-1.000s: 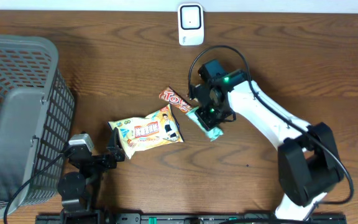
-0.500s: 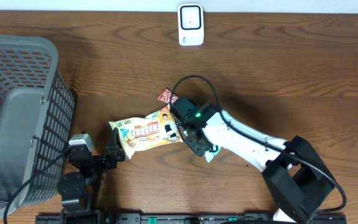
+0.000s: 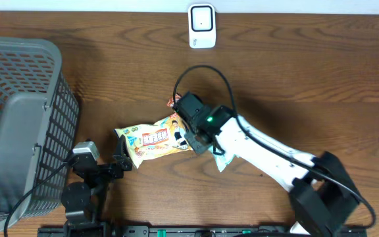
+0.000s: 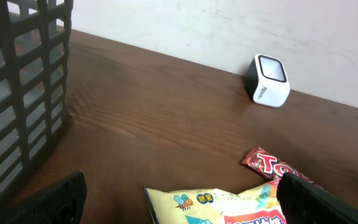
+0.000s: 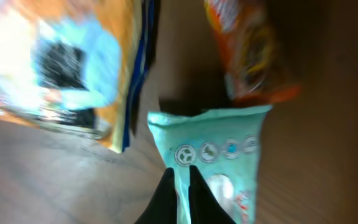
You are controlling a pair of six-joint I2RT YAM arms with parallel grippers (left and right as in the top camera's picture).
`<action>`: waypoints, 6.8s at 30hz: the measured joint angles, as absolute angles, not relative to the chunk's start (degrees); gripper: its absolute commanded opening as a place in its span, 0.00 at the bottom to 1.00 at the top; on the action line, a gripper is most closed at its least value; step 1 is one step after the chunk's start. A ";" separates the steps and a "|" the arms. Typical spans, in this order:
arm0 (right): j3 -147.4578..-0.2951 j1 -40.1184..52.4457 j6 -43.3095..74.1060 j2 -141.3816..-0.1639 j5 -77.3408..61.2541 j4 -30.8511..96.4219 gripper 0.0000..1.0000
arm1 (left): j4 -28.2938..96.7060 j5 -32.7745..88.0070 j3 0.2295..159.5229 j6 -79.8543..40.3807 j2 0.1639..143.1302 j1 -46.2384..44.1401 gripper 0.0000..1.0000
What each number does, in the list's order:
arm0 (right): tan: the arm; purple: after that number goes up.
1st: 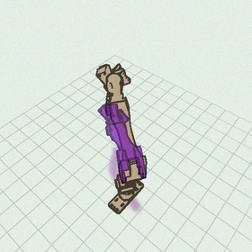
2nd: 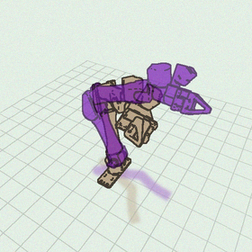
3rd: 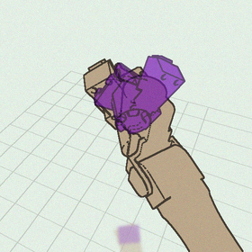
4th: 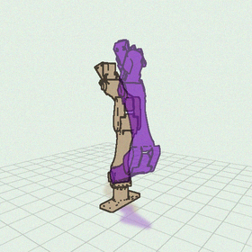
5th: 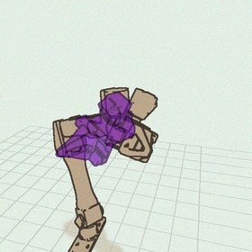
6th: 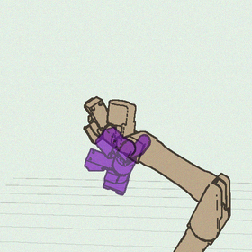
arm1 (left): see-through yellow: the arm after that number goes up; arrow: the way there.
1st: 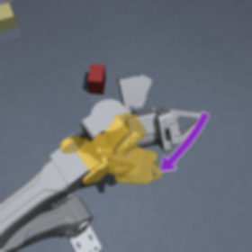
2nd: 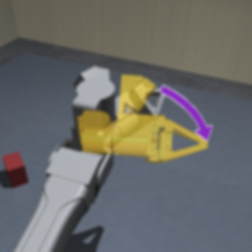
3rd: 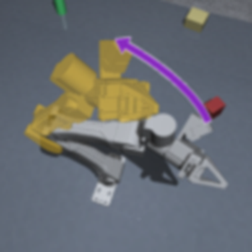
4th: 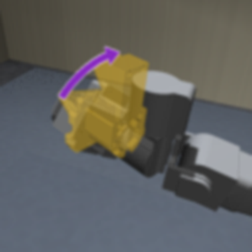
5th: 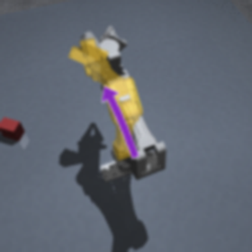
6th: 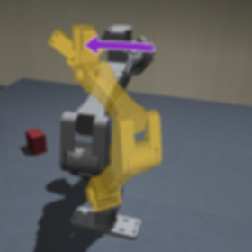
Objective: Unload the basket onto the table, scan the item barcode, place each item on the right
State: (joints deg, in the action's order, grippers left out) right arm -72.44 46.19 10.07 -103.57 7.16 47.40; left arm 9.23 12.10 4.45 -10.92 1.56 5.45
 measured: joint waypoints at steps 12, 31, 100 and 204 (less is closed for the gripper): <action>-76.77 45.23 11.14 -109.23 6.31 53.58 0.23 | 9.23 12.08 4.45 -10.92 1.56 5.45 0.98; -62.78 47.18 10.90 -101.60 14.33 48.86 0.70 | 9.23 12.10 4.45 -10.92 1.56 5.45 0.98; -66.57 27.00 -78.08 -101.41 -82.74 89.80 0.01 | 9.23 12.08 4.45 -10.92 1.56 5.45 0.98; -128.07 -11.09 46.11 -131.92 37.89 79.70 0.99 | 9.21 12.10 4.43 -10.92 1.61 5.45 0.98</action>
State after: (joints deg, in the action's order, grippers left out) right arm -128.07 -11.09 46.11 -131.92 37.89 79.70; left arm 9.21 12.10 4.43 -10.92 1.61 5.45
